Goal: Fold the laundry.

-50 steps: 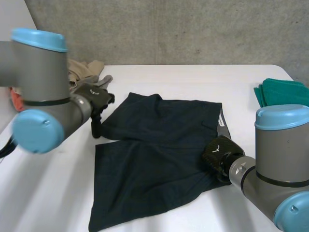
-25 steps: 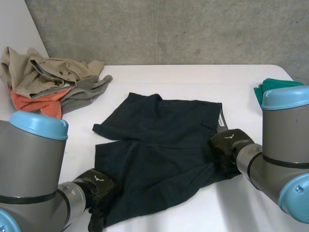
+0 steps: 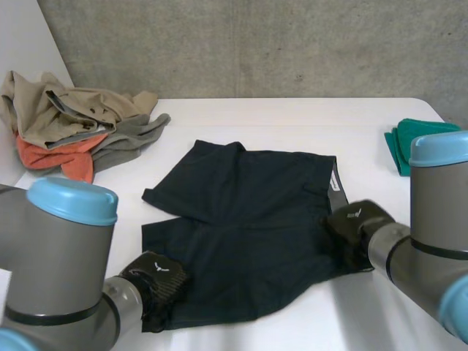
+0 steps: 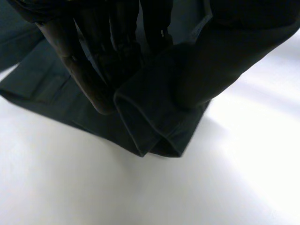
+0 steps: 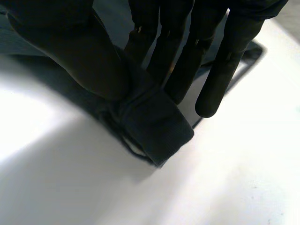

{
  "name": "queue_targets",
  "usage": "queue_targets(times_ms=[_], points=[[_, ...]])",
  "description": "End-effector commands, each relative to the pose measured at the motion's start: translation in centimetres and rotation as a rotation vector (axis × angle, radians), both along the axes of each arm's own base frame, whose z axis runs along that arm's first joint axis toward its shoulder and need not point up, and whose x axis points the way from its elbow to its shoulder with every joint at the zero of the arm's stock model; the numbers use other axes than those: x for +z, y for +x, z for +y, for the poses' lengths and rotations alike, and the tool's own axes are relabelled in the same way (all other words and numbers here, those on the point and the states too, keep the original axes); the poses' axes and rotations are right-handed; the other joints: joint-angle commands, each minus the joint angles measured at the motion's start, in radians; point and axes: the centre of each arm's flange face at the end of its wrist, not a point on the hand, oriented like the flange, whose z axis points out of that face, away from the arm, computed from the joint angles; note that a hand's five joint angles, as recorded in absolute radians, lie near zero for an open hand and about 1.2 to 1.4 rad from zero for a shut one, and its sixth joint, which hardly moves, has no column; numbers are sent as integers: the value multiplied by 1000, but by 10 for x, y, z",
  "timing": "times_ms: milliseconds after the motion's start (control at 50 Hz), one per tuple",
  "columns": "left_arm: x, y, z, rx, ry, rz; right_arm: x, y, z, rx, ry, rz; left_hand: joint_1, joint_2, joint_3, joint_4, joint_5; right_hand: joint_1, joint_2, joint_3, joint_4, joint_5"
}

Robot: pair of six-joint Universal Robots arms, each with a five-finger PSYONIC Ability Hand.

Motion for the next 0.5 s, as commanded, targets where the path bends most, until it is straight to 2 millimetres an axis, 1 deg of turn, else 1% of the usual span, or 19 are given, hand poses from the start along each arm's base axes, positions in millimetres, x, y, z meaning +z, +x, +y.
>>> queue_targets(times_ms=[20,60,80,100,140,160,220,240,300,320,380,400,440,460,500], points=[[19,12,26,-152,30,-87,-5,-23,53,391,171,339,266,204,212,205,206,291,215,198,197,195],[19,14,29,-176,41,-116,-5,-30,60,461,210,401,266,204,212,205,206,291,215,198,197,195],[18,15,30,-196,47,-139,-5,-33,60,507,214,437,266,204,212,205,206,291,215,198,197,195],[18,15,31,-206,47,-151,-5,-32,59,511,201,439,266,204,212,205,206,291,215,198,197,195],[17,14,27,-215,40,-172,-4,-30,52,483,163,419,266,204,212,205,206,291,215,198,197,195],[16,11,20,-213,22,-184,-2,-26,40,426,115,382,266,204,212,205,206,291,215,198,197,195],[15,5,2,-190,-27,-199,-2,-21,24,343,66,320,266,204,212,205,206,291,215,198,197,195],[15,1,-13,-157,-70,-207,-2,-17,13,296,39,284,266,204,212,205,206,291,215,198,197,195],[20,-7,-39,-99,-147,-194,-1,-13,-2,224,0,234,266,204,212,205,206,291,215,198,197,195],[27,-15,-56,-71,-209,-164,1,-12,-12,180,-32,207,266,204,212,205,206,291,215,198,197,195],[39,-29,-82,-33,-309,-88,3,-9,-30,111,-91,165,266,204,212,205,206,291,215,198,197,195],[49,-39,-99,-11,-379,-31,4,-6,-40,76,-139,142,266,204,212,205,206,291,215,198,197,195],[58,-50,-116,6,-453,27,7,-3,-51,41,-202,118,266,204,212,205,206,291,215,198,197,195],[65,-60,-132,21,-527,74,8,0,-62,8,-266,94,266,204,212,205,206,291,215,198,197,195],[71,-71,-149,36,-600,114,10,5,-72,-14,-333,71,266,204,212,205,206,291,215,198,197,195]])
